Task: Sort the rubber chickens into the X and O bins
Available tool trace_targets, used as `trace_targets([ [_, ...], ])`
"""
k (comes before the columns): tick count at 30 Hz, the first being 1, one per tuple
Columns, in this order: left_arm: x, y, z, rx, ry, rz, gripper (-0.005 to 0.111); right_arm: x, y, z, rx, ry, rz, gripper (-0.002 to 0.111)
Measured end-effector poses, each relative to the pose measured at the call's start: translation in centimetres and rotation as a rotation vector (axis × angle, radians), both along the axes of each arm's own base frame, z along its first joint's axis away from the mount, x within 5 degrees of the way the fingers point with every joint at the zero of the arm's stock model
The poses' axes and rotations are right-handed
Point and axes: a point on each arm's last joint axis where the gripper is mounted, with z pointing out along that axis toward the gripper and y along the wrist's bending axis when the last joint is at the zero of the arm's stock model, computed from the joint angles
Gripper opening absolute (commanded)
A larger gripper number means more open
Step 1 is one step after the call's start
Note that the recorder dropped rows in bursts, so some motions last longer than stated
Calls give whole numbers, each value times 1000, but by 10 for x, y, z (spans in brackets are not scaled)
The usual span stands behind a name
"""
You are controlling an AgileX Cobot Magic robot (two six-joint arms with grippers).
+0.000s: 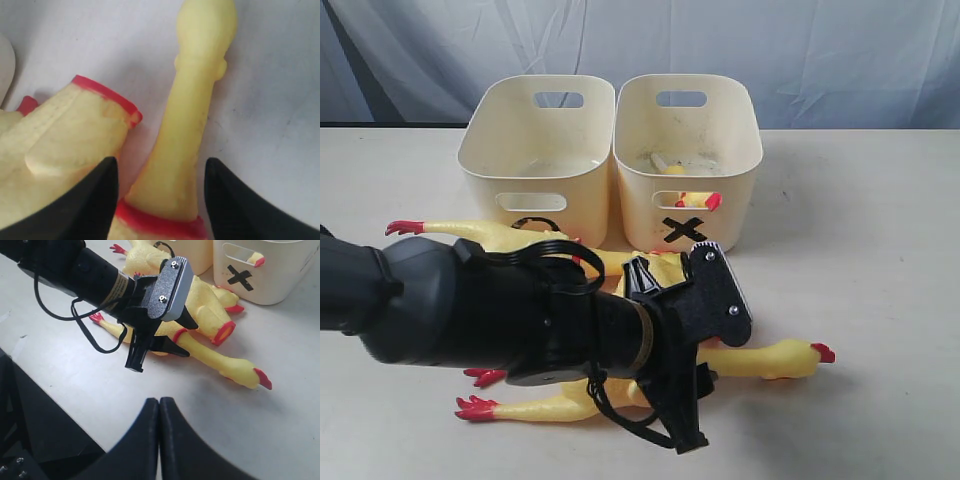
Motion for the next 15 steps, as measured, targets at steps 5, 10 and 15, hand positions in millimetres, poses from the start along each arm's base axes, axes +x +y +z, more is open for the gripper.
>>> trace_targets([
  [5, 0, 0, 0, 1, 4, 5, 50, 0, 0, 0, 1, -2, -1, -1],
  [10, 0, 0, 0, 0, 3, 3, 45, 0, 0, 0, 2, -3, -1, -1],
  [15, -6, -3, 0, 0, 7, -9, 45, 0, 0, 0, 2, -3, -1, -1],
])
